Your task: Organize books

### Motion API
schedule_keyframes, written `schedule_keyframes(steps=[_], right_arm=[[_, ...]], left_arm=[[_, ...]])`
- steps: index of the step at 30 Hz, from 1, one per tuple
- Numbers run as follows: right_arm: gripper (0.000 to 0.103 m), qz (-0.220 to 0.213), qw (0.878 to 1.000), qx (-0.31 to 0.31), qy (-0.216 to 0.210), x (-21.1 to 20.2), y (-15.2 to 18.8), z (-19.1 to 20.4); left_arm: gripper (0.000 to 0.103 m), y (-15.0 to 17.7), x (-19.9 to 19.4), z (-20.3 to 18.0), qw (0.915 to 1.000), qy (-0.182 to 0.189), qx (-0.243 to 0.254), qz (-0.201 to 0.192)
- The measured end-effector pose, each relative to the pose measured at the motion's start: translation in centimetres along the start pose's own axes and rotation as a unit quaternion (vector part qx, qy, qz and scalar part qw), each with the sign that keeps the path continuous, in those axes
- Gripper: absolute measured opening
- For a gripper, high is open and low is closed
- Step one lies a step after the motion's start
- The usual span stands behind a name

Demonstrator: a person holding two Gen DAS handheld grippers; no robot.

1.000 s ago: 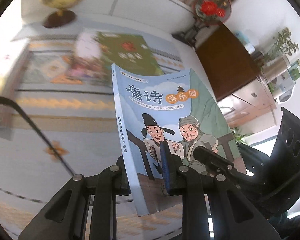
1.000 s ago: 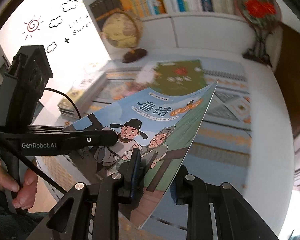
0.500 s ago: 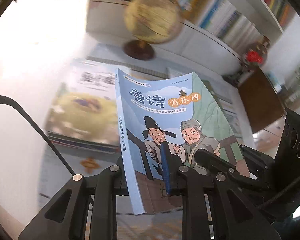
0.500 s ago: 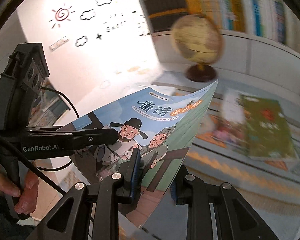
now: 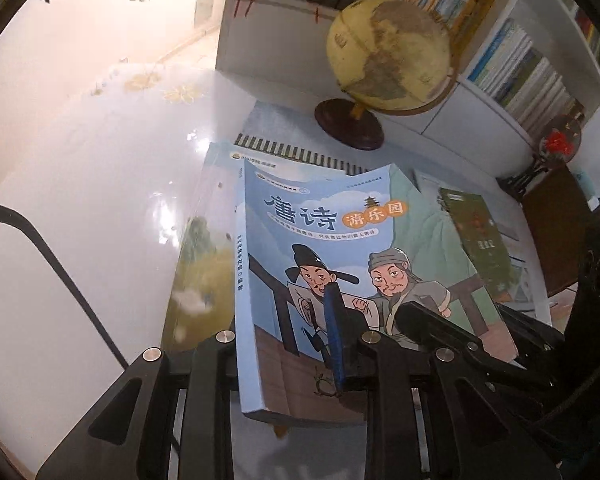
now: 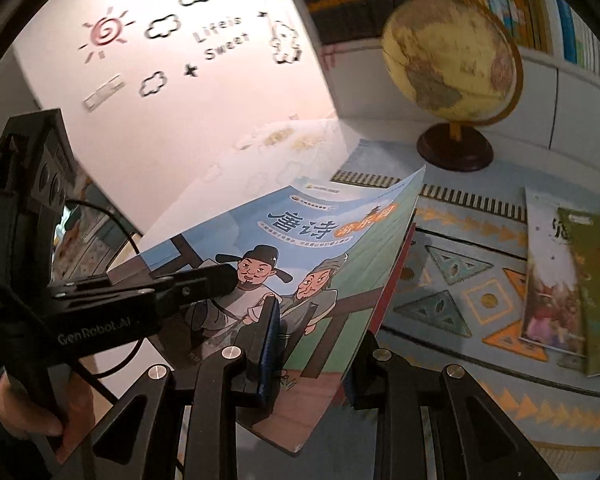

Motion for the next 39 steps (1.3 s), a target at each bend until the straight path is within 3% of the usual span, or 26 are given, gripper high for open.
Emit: schedule_keyframes(steps=[2,8,11,17,22,28,32,37,39], right_arm=[[0.026,0.002,1.0,0.009,0.006,1.5,-0.6,-0.8],[0.027,0.013,0.999,0.05,-0.005,4.0,-1.6,-1.9],[0.027,0.028,0.998,0.063,-0.004,5.0,-0.9,-2.5],[0.027,0.058,0.995,0.074,-0.016,5.7,1.0,-2.3],[0.032,0.071,0.996,0.061,-0.011,6.5,1.5,-2.1],[0.037,0.104,0.992,0.075,0.014,4.6,2.7,-4.0],[0.039,0.065,0.993,0.083,0.055,0.1,3.1,-6.4],[0.053,0.004,0.989,0.09,0.119,-6.5,3.1,-9.4],[0.053,-0.017,0.985,0.102,0.135,-8.9,3.2,-10.6]], left_arm=[[0.022,-0.9,1.1,0.4,1.0,-0.002,-0.005,0.001],[0.041,-0.6,3.0,2.7,0.9981,-0.033,-0.042,0.032],[0.04,0.3,3.5,4.5,0.9946,-0.081,-0.045,0.047],[0.04,2.5,3.1,6.4,0.9925,-0.081,-0.065,0.066],[0.04,3.0,1.7,6.2,0.9918,-0.102,-0.056,0.054],[0.04,1.3,-0.3,1.4,0.9958,-0.088,-0.004,0.025],[0.04,1.0,-1.2,-3.4,0.9963,-0.073,0.044,0.009],[0.04,1.5,-2.2,-9.7,0.995,-0.046,0.089,0.001],[0.04,1.9,-2.5,-12.4,0.9935,-0.036,0.108,-0.003]])
Point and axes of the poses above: each gripper's, at about its wrist camera, not at the fingertips, and x roughly the way its jaws point, z to its left, y to its underside, the point moved 10 cm from there along x, roughly the way its jaws point, and after that the axes turned 5 degrees about -y, right-handed, at the moved point
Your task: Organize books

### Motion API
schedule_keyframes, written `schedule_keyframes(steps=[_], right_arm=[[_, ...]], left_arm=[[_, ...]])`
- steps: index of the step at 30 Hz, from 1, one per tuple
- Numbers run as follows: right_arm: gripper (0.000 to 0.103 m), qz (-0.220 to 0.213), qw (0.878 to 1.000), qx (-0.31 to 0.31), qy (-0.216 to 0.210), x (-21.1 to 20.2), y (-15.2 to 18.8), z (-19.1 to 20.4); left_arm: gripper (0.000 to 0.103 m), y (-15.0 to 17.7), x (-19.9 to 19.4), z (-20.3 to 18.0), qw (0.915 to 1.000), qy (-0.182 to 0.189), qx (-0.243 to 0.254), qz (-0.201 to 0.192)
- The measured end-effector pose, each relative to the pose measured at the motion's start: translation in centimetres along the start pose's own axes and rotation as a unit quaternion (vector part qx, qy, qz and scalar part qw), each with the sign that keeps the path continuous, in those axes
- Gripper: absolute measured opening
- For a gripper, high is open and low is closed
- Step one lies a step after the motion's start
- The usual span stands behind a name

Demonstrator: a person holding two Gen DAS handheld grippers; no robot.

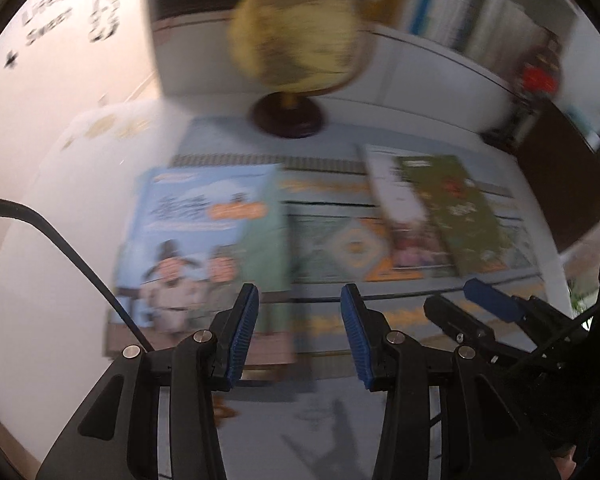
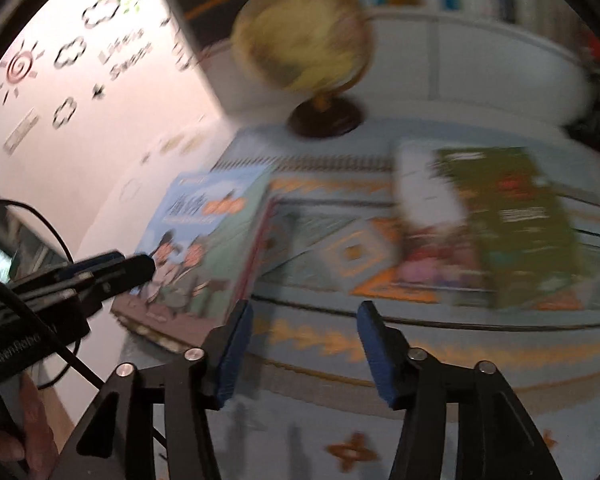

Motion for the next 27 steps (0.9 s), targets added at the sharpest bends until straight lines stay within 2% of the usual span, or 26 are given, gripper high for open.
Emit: schedule_keyframes(steps=[5,14,17,19,27], right_arm=[[0.054,-0.033,0.999,0.032,0.02,-4.5,-0.1,-4.7],[0.054,-0.053,0.995,0.073,0.032,-11.1,1.5,-13.3],[0.054,-0.058,0.994,0.08,0.038,-12.8,1.7,-16.1],[0.054,-0.059,0.994,0.089,0.038,-13.6,1.9,-17.9],[0.054,-0.05,0.994,0.093,0.035,-14.9,2.3,-22.9]], left_arm=[[0.04,-0.1,-1.6,-6.7,0.9992,0.018,0.032,-0.012],[0.041,0.2,-3.1,-18.0,0.9967,0.036,0.072,-0.016],[0.044,0.3,-3.3,-21.2,0.9959,0.046,0.077,-0.012],[0.047,0.3,-3.3,-22.7,0.9957,0.047,0.079,-0.012],[0.047,0.3,-2.2,-27.1,0.9963,0.047,0.072,0.001]])
Point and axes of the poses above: each gripper's, at about its wrist camera, not at the fingertips, and x roughly the way its jaws point, z to its left, y to its underside, the point moved 10 cm from there along x, roughly the way its jaws point, and after that the axes turned 5 degrees about -y, right-handed, at the moved point
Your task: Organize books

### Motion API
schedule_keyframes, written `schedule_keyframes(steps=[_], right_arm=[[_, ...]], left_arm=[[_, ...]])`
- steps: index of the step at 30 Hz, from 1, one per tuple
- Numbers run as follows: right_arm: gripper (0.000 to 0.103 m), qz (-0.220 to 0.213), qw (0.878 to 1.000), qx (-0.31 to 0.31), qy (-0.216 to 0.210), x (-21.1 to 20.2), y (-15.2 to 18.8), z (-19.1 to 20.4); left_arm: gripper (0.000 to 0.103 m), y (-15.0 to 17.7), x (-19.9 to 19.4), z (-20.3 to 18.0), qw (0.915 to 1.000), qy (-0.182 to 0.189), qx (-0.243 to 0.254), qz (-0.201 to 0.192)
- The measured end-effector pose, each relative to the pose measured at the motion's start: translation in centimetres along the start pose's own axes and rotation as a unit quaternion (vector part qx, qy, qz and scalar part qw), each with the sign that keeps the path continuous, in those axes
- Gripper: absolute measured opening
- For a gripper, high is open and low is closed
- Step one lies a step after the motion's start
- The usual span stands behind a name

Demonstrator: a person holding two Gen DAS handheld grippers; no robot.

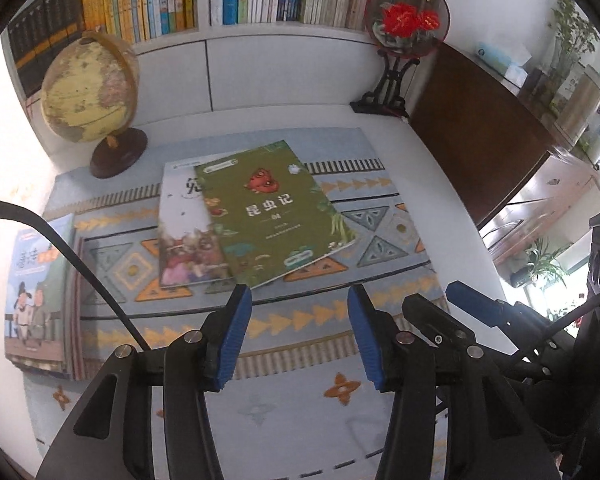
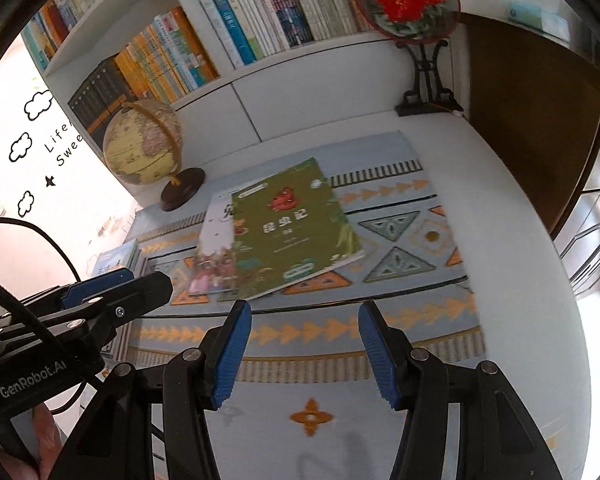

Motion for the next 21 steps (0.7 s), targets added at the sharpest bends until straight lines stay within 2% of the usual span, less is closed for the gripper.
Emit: schedule_keyframes(steps=[6,8,9,10,12,14,19,21], right_arm=[[0.054,0.013,1.0,-0.013,-0.006,0.9,-0.9,-1.9],[0.054,0.019,1.0,-0.02,-0.009,1.6,-1.2,-2.2],[0.054,0.023,0.999,-0.025,-0.01,2.1,-1.4,-2.4],[0.054,0.026,0.999,-0.028,-0.012,2.5,-1.5,-2.4],[0.054,0.037,0.998,-0.04,-0.015,3.7,-1.9,-2.5],[0.054,0.048,0.997,-0.052,-0.018,5.4,-2.5,-2.7],[0.054,0.082,0.995,-0.055,-0.026,10.8,-3.8,-3.3],[0.054,0.098,0.994,-0.046,-0.028,13.2,-4.3,-3.9]], left_arm=[[0.05,-0.4,1.7,-0.8,0.9998,-0.007,-0.017,0.008],[0.06,-0.5,2.6,-0.3,0.9995,-0.002,-0.03,0.012],[0.073,-0.6,3.3,0.4,0.9991,-0.003,-0.04,0.012],[0.079,-0.7,3.9,1.2,0.9986,-0.005,-0.052,0.009],[0.079,-0.8,5.1,3.0,0.9972,-0.005,-0.074,0.006],[0.079,-0.7,6.8,4.5,0.9947,0.013,-0.1,0.019],[0.078,-0.7,12.3,7.1,0.9768,0.091,-0.187,0.05],[0.077,-0.6,14.1,7.8,0.9724,0.09,-0.207,0.058]])
Point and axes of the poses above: each gripper's, at about its wrist camera, not at the fingertips, and x roughly the way its jaws point, z to its left, y to its underside, the point moved 10 cm from there along x, roughly the way its jaws point, and after that the axes turned 5 degrees about -y, right-handed, at the moved point
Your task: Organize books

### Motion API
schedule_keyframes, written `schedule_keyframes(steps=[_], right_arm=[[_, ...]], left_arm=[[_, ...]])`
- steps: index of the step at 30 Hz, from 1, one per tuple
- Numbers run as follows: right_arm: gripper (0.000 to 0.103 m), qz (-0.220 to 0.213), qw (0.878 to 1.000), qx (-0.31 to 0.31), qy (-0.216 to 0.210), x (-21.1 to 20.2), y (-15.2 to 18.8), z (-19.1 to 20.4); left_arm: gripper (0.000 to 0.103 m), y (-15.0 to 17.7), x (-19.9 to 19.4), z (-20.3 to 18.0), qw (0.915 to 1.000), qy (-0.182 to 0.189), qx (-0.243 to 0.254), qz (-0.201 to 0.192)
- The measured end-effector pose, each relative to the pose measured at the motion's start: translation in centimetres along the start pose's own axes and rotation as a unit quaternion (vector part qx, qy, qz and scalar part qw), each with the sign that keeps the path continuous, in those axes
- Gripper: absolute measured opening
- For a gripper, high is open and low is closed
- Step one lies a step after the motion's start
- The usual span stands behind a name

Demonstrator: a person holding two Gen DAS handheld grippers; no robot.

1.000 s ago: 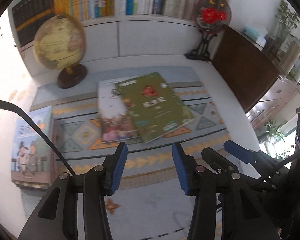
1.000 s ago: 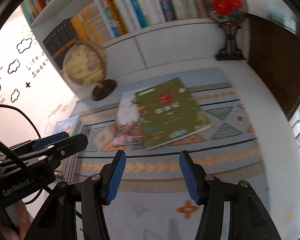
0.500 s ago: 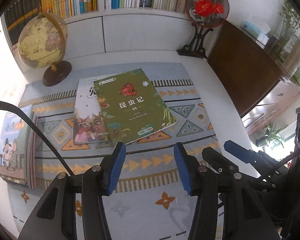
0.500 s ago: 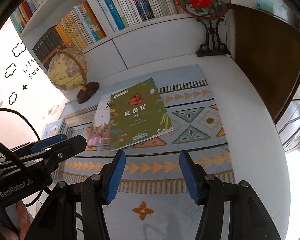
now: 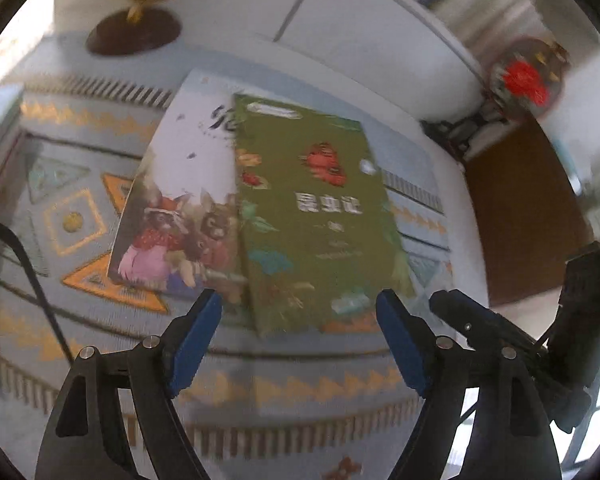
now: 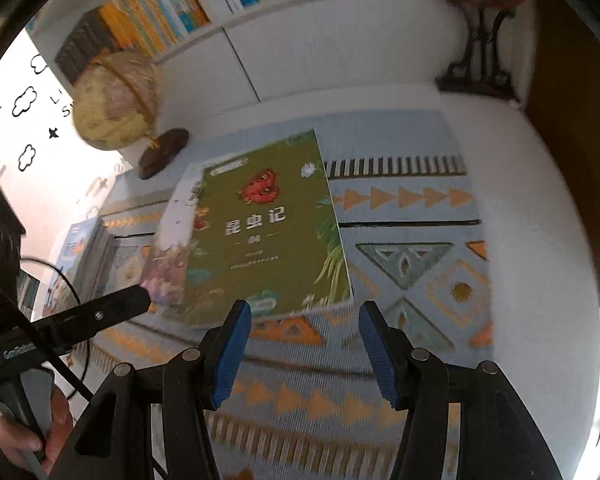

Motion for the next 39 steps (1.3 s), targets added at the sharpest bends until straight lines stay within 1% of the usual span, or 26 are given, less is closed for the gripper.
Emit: schedule_keyframes(steps=[2,4,6,9,12,13,16,17,19,20,23,24,25,26,28,29,32,34,35,36,37,38,39], right_arm=[[0.054,0.012,1.0,0.007,0.004,2.0,-0.9,-0.9],[0.054,0.017,1.0,0.006,0.007,3.4,-1.6,-1.4],[0.054,0.013,1.0,0.003,0.01,4.5,-2.4,-1.9],[0.054,0.02,1.0,-0.005,0.02,5.9,-3.0,-2.3],[0.046,0.018,0.999,-0.021,0.021,6.4,-3.3,-2.0],[0.042,0.021,0.999,-0.025,0.015,6.5,-3.2,-1.6],[0.038,0.027,0.999,-0.035,0.008,6.6,-3.0,-0.9],[0.038,0.031,0.999,-0.036,0.004,6.5,-2.8,-0.6],[0.039,0.031,0.999,-0.04,0.01,6.2,-2.3,-0.5],[0.039,0.032,0.999,-0.038,0.01,5.9,-2.0,-0.5],[0.039,0.033,0.999,-0.025,-0.002,4.7,-0.8,-0.4],[0.039,0.037,0.999,-0.022,-0.009,4.4,-0.2,-0.3],[0.038,0.042,0.999,-0.017,-0.021,4.1,0.6,-0.1],[0.038,0.047,0.999,-0.013,-0.023,3.8,1.3,-0.2],[0.038,0.052,0.998,-0.009,-0.017,3.4,2.8,-0.5],[0.038,0.054,0.998,-0.006,-0.02,3.1,3.5,-0.5],[0.038,0.054,0.998,-0.01,-0.032,2.6,4.5,-0.1],[0.038,0.052,0.998,-0.023,-0.023,2.6,4.7,0.3],[0.039,0.052,0.998,-0.026,-0.023,2.8,4.8,0.6],[0.039,0.051,0.998,-0.03,-0.017,2.8,4.8,0.7],[0.039,0.046,0.998,-0.032,-0.013,2.8,4.8,0.7],[0.039,0.044,0.998,-0.032,-0.011,2.7,4.9,0.3],[0.039,0.042,0.999,-0.026,-0.019,2.6,4.9,0.1]], left_arm=[[0.074,-0.2,1.2,0.4,0.9999,-0.001,-0.008,0.009],[0.074,-0.1,2.2,0.7,0.9998,-0.007,-0.012,0.013],[0.073,0.1,3.0,0.6,0.9997,-0.012,-0.01,0.016],[0.073,0.0,3.4,0.2,0.9997,-0.021,0.006,0.009],[0.073,0.0,3.9,-0.5,0.9992,-0.03,0.024,0.007],[0.073,0.0,4.1,-0.8,0.9991,-0.029,0.029,0.007],[0.073,0.1,4.4,-1.7,0.9987,-0.022,0.045,0.012],[0.073,0.2,4.4,-1.7,0.9983,-0.028,0.05,0.01],[0.073,0.6,4.2,-1.6,0.998,-0.025,0.057,0.014],[0.073,0.9,4.0,-1.5,0.9981,-0.018,0.056,0.018],[0.073,2.6,3.0,-0.8,0.9981,0.027,0.04,0.04],[0.073,3.2,2.8,-0.4,0.9981,0.028,0.034,0.043],[0.07,3.8,2.7,0.3,0.9983,0.018,0.028,0.048],[0.069,4.2,2.5,0.6,0.9986,0.015,0.027,0.044],[0.069,5.0,2.0,1.1,0.9987,0.0,0.026,0.045],[0.069,5.1,2.0,1.1,0.9986,-0.002,0.028,0.046],[0.069,5.1,2.3,0.5,0.9977,-0.021,0.052,0.039],[0.068,4.9,2.6,-0.4,0.9972,-0.014,0.064,0.038],[0.068,4.8,2.6,-0.5,0.9971,-0.02,0.064,0.036],[0.068,4.6,2.4,-0.7,0.9973,-0.016,0.063,0.034],[0.067,4.4,1.7,-1.0,0.998,0.003,0.059,0.023],[0.067,4.1,0.7,-1.2,0.9982,0.028,0.053,0.008],[0.064,3.7,-0.5,-1.7,0.9969,0.067,0.041,-0.003]])
Point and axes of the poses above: each gripper's, at about its wrist camera, not at the fingertips, and x roughly the way its jaws point, z to its left, y to its underside, the point moved 10 cm from there along x, roughly the way its jaws point, and after that the axes turned 5 degrees about -y, right-handed, at the moved point
